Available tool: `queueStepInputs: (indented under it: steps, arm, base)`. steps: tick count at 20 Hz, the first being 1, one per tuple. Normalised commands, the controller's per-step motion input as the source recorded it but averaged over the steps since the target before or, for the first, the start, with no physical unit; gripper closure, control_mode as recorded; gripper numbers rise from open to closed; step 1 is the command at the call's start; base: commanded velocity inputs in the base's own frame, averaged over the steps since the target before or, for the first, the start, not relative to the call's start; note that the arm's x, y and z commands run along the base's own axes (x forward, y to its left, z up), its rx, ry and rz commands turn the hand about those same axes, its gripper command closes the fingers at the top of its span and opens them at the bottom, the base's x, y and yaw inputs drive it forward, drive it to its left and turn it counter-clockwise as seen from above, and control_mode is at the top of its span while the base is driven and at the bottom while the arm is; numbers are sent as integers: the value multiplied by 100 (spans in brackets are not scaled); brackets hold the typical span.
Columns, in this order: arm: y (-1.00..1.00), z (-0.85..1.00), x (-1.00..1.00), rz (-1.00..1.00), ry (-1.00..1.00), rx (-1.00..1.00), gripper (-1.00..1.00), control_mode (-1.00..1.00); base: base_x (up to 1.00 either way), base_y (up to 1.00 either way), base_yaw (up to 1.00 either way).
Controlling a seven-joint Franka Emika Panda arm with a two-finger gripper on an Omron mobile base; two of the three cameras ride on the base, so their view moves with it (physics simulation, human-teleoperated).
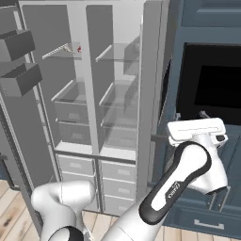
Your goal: There's a fish in the fridge that needs to be moved to the freezer for freezing. Pick up the fish from the fridge, place it on any shelf in the freezer, and close the fridge and freezer doors when done.
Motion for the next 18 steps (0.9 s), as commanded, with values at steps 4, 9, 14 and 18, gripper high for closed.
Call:
queueStepInputs:
  steps: [4,9,14,18]
  arm:
    - [100,-24,1,0,-21,-14,-100,-100]
    - [100,-32,43,0,-4,-17,-100,-100]
    - [100,-51,74,0,2,-15,-100,-100]
    - [100,-57,75,0,9,-13,-100,-100]
  base:
    - [0,0,0]
    - [0,0,0]
    - [0,0,0]
    - [0,0,0]
